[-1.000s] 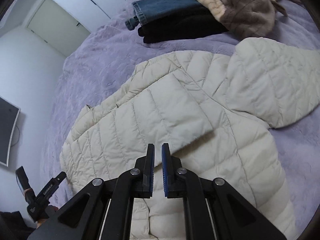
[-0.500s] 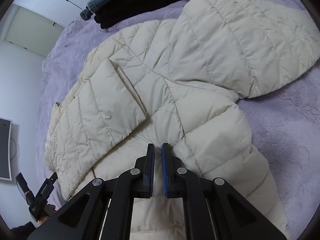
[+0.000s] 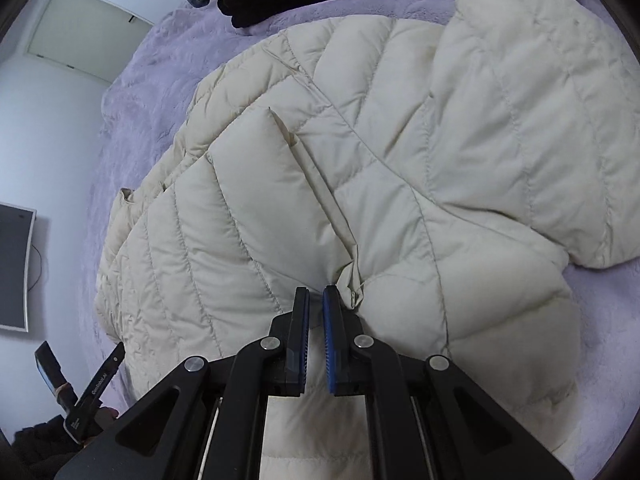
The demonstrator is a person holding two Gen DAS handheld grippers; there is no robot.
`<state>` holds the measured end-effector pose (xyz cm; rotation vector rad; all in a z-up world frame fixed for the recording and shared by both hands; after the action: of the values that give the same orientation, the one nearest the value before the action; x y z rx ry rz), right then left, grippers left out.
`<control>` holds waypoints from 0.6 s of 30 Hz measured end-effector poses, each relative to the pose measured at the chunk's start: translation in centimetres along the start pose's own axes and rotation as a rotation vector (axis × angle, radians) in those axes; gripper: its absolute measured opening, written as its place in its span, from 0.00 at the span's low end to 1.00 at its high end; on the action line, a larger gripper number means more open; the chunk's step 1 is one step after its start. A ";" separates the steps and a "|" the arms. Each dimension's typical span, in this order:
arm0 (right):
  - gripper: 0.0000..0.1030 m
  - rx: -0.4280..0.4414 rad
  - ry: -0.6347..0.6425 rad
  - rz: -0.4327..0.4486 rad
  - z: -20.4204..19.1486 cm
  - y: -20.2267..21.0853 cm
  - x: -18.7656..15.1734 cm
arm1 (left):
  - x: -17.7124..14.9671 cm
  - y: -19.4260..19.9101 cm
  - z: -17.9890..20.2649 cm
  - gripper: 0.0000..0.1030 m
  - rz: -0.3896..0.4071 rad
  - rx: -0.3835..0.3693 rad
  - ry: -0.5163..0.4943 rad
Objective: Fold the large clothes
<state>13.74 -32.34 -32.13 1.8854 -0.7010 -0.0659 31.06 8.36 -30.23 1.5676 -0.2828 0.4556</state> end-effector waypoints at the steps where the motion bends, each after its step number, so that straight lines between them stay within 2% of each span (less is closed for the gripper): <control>1: 0.08 -0.002 0.009 -0.004 0.0 0.1 -0.2 | 0.0 0.1 0.0 0.87 0.000 0.002 0.000; 11: 0.08 0.018 -0.002 -0.023 0.4 3.3 -1.4 | 0.3 4.8 1.0 0.87 0.002 -0.029 -0.034; 18: 0.08 0.044 -0.042 -0.034 1.6 6.3 -3.4 | -2.7 9.2 4.7 0.87 -0.047 -0.103 -0.102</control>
<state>7.60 -33.60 -28.31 1.9435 -0.7040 -0.1126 25.03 2.90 -23.23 1.4955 -0.3416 0.3206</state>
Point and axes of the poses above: each gripper's, at about its wrist camera, not at the fingertips, and y roughly against the way its jaws point, z to its right, x to its top, the point moved 6 cm from there along -y, roughly the way its jaws point, and after that the axes turned 15 degrees about y, right-handed, at the moved point
